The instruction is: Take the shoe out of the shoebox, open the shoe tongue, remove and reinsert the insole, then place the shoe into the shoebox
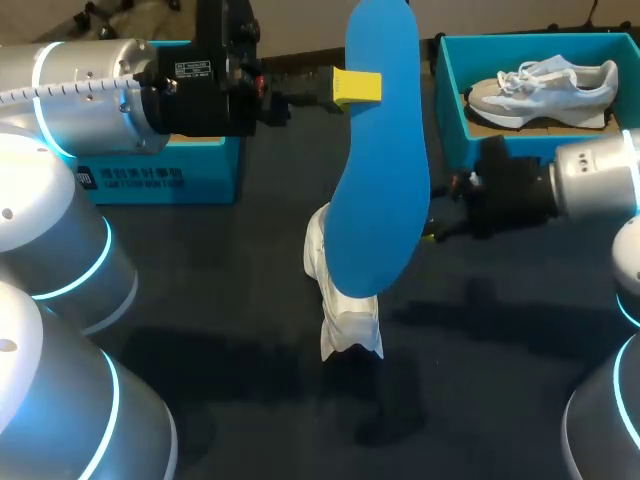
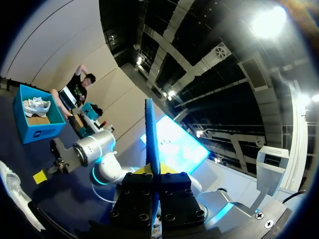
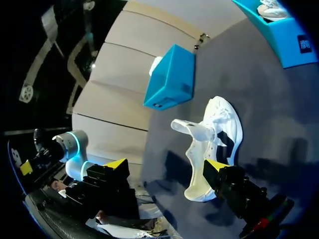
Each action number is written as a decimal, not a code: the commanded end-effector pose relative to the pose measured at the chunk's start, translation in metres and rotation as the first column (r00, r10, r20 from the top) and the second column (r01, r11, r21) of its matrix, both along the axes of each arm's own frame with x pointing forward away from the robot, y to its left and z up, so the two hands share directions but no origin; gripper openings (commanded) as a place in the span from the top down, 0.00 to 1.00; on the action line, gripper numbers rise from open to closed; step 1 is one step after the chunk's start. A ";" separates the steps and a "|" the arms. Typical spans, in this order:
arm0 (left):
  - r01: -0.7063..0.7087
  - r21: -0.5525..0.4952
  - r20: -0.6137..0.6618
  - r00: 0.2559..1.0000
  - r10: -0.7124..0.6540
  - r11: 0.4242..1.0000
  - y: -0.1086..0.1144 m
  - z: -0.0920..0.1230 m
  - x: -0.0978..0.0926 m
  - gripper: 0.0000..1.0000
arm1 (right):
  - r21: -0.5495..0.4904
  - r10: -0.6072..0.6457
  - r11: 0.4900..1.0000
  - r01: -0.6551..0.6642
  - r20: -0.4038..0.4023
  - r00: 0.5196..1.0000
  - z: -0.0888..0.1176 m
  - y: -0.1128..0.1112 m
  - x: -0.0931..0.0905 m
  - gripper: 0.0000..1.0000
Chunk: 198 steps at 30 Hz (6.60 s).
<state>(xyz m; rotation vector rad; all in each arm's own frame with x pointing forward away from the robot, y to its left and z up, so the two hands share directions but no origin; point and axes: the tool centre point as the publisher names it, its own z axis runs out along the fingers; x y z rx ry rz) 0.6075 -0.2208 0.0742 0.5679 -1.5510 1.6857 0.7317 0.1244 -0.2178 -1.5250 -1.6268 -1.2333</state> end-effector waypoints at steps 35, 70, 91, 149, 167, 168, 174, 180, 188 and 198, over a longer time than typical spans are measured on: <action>0.001 0.001 0.000 1.000 -0.001 1.000 -0.001 -0.001 0.000 1.00 | 0.195 0.067 0.978 -0.078 0.063 0.996 0.028 -0.012 -0.003 0.00; 0.010 -0.075 0.886 0.460 0.062 0.997 0.028 -0.057 0.028 1.00 | 0.216 0.014 0.976 -0.018 0.018 1.000 0.039 -0.016 -0.001 0.00; 0.175 -0.207 0.977 -0.025 0.214 0.963 0.023 -0.075 0.055 1.00 | 0.216 0.014 0.976 -0.018 0.018 1.000 0.039 -0.016 -0.001 0.00; 0.024 -0.097 0.368 -0.928 0.058 0.995 0.013 -0.229 0.077 1.00 | 0.242 0.075 0.967 -0.072 -0.003 0.997 0.056 0.013 0.003 0.00; 0.024 -0.086 0.357 -0.933 0.053 0.996 -0.016 -0.240 0.081 1.00 | 0.264 0.143 0.956 -0.131 -0.024 0.989 0.057 0.036 0.004 0.47; 0.025 -0.086 0.355 -0.933 0.054 0.996 -0.016 -0.240 0.081 1.00 | 0.264 0.144 0.955 -0.132 -0.025 0.989 0.057 0.037 0.004 0.48; 0.036 -0.086 0.353 -0.933 0.064 0.996 -0.019 -0.243 0.076 1.00 | 0.264 0.147 0.955 -0.134 -0.028 0.989 0.055 0.036 0.005 0.54; 0.055 -0.082 0.363 -0.928 0.081 0.995 -0.019 -0.245 0.068 1.00 | 0.267 0.147 0.954 -0.133 -0.034 0.989 0.053 0.037 0.006 0.72; 0.042 -0.075 0.405 -0.912 0.068 0.996 -0.018 -0.248 0.063 0.89 | 0.263 0.152 0.955 -0.137 -0.038 0.988 0.052 0.037 0.007 1.00; -0.021 -0.057 0.452 -0.892 0.007 0.998 -0.013 -0.242 0.070 0.00 | 0.257 0.126 0.960 -0.109 -0.049 0.991 0.044 0.021 0.009 1.00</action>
